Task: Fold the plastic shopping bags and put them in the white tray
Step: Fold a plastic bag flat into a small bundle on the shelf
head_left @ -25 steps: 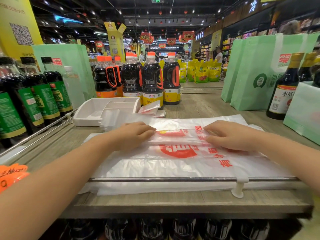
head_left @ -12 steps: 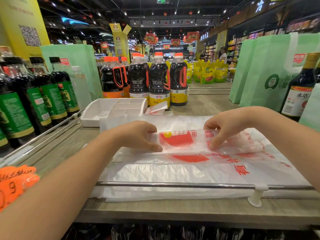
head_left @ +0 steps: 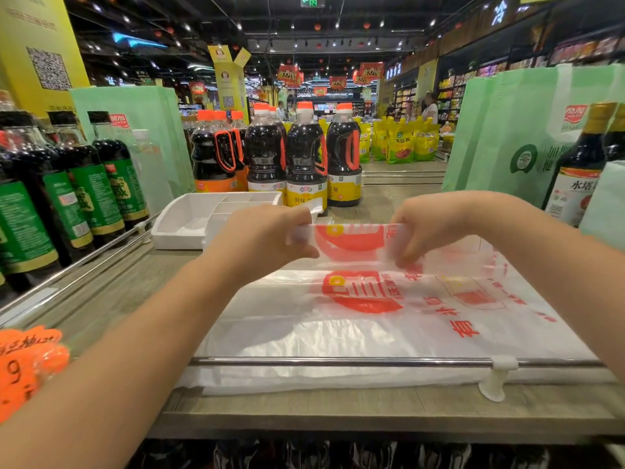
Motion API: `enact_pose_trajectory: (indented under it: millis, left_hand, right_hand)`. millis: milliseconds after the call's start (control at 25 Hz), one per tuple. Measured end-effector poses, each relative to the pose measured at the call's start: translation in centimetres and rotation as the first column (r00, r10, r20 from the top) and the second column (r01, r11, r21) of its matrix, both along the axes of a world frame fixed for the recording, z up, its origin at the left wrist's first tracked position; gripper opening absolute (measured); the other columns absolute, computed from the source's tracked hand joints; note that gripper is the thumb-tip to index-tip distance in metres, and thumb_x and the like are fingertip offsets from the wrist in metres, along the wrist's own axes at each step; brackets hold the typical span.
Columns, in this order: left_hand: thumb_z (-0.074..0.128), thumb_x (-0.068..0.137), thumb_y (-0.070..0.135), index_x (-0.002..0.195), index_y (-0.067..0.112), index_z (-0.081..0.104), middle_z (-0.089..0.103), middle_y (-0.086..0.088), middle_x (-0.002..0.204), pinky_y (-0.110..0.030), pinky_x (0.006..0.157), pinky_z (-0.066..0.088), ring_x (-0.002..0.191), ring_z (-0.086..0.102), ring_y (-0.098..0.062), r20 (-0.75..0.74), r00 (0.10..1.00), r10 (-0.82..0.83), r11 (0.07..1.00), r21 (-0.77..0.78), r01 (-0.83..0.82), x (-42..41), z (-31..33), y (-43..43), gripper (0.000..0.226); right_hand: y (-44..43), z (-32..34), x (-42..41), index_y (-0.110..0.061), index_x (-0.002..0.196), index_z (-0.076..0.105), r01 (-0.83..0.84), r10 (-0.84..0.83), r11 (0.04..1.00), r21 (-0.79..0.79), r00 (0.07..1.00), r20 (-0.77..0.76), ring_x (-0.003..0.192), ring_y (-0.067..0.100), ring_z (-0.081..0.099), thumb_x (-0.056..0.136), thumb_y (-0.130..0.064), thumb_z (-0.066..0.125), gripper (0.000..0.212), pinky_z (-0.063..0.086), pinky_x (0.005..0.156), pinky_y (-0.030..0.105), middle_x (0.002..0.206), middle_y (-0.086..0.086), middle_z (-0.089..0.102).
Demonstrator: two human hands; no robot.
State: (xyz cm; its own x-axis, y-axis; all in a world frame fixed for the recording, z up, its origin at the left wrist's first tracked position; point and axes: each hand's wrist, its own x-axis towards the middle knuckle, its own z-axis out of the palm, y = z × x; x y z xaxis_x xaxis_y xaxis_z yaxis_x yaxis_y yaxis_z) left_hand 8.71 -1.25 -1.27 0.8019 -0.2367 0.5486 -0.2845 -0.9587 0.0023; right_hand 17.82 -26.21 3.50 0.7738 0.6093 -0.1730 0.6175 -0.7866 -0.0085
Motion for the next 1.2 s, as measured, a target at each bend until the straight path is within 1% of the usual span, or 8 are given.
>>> enact_pose_trajectory:
  millis: [240, 360, 480, 680, 840, 960, 1080, 1200]
  left_hand:
    - [0.074, 0.085, 0.031, 0.111, 0.032, 0.063, 0.061, 0.018, 0.099, -0.032, 0.077, 0.047, 0.1, 0.061, -0.017, -0.155, 0.988, 0.02, 0.997, -0.071, -0.032, -0.6, -0.6, 1.6, 0.028]
    - [0.06, 0.094, 0.023, 0.123, 0.034, 0.058, 0.063, 0.014, 0.119, -0.033, 0.076, 0.048, 0.106, 0.061, -0.019, -0.114, 0.993, 0.042, 0.998, 0.047, -0.037, -1.2, -0.5, 0.6, 0.031]
    - [0.05, 0.094, 0.01, 0.123, 0.031, 0.055, 0.06, 0.009, 0.115, -0.031, 0.057, 0.036, 0.096, 0.063, -0.022, -0.018, 0.985, 0.174, 0.916, 0.37, -0.155, -1.4, -0.6, -1.3, 0.036]
    - [0.047, 0.093, 0.003, 0.127, 0.021, 0.05, 0.06, 0.0, 0.106, -0.034, 0.063, 0.032, 0.099, 0.062, -0.026, -0.017, 0.984, 0.178, 0.806, 0.576, -0.136, -2.3, -0.3, -5.3, 0.039]
    - [0.05, 0.098, 0.04, 0.145, 0.033, 0.034, 0.055, 0.007, 0.13, -0.032, 0.081, 0.041, 0.116, 0.054, -0.019, -0.131, 0.991, -0.002, 0.939, 0.34, 0.047, -3.3, -0.6, -4.7, 0.05]
    - [0.056, 0.092, 0.055, 0.147, 0.041, 0.035, 0.048, 0.018, 0.14, -0.031, 0.107, 0.037, 0.126, 0.048, -0.007, -0.3, 0.947, -0.114, 0.971, 0.168, 0.17, -4.6, -0.2, -1.7, 0.061]
    - [0.068, 0.089, 0.048, 0.137, 0.044, 0.05, 0.055, 0.028, 0.132, -0.027, 0.105, 0.041, 0.121, 0.05, 0.006, -0.37, 0.885, -0.284, 0.959, -0.101, 0.266, -5.5, 0.2, -0.5, 0.052]
    - [0.067, 0.091, 0.04, 0.129, 0.044, 0.058, 0.06, 0.028, 0.125, -0.027, 0.098, 0.046, 0.114, 0.054, 0.006, -0.37, 0.861, -0.348, 0.934, -0.058, 0.352, -5.8, 0.4, -2.4, 0.039]
  right_hand:
    - [0.5, -2.2, 2.7, -0.024, 0.088, 0.075, -0.256, 0.075, 0.953, 0.163, 0.719, 0.691, 0.082, 0.025, 0.059, 0.089, -0.017, 0.07, 0.008, 0.034, 0.071, 0.032, 0.081, -0.005, 0.069]
    - [0.7, -4.4, 3.7, -0.024, 0.111, 0.073, -0.24, -0.012, 0.91, 0.337, 0.799, 0.601, 0.106, 0.029, 0.057, 0.088, -0.017, 0.069, 0.024, 0.04, 0.086, 0.038, 0.109, 0.001, 0.069]
    - [1.8, -5.9, 3.1, -0.028, 0.138, 0.055, -0.217, 0.143, 0.973, 0.075, 0.826, 0.546, 0.13, 0.024, 0.045, 0.09, -0.034, 0.063, 0.05, 0.037, 0.108, 0.042, 0.139, 0.0, 0.054]
    - [3.6, -8.2, 0.0, -0.026, 0.107, 0.071, -0.463, 0.352, 0.886, -0.028, 0.631, 0.692, 0.1, 0.026, 0.063, 0.081, -0.035, 0.066, 0.028, 0.05, 0.075, 0.037, 0.106, -0.002, 0.07]
    - [1.7, -7.9, -0.4, -0.027, 0.103, 0.074, -0.388, 0.24, 0.913, 0.128, 0.762, 0.602, 0.098, 0.022, 0.062, 0.088, -0.023, 0.06, 0.021, 0.054, 0.067, 0.038, 0.098, -0.005, 0.072]
    - [-0.7, -8.3, -0.6, -0.03, 0.113, 0.075, -0.313, 0.107, 0.869, 0.383, 0.875, 0.473, 0.109, 0.013, 0.064, 0.085, -0.015, 0.065, 0.033, 0.054, 0.087, 0.034, 0.113, -0.009, 0.073]
    - [-2.0, -8.5, -0.5, -0.03, 0.119, 0.074, -0.236, 0.057, 0.771, 0.592, 0.951, 0.305, 0.115, 0.004, 0.062, 0.085, -0.007, 0.07, 0.041, 0.048, 0.104, 0.03, 0.121, -0.011, 0.07]
    - [-2.7, -8.0, -1.8, -0.029, 0.134, 0.063, -0.299, 0.186, 0.862, 0.409, 0.937, 0.294, 0.133, 0.008, 0.048, 0.087, -0.015, 0.07, 0.05, 0.022, 0.115, 0.01, 0.142, -0.005, 0.057]
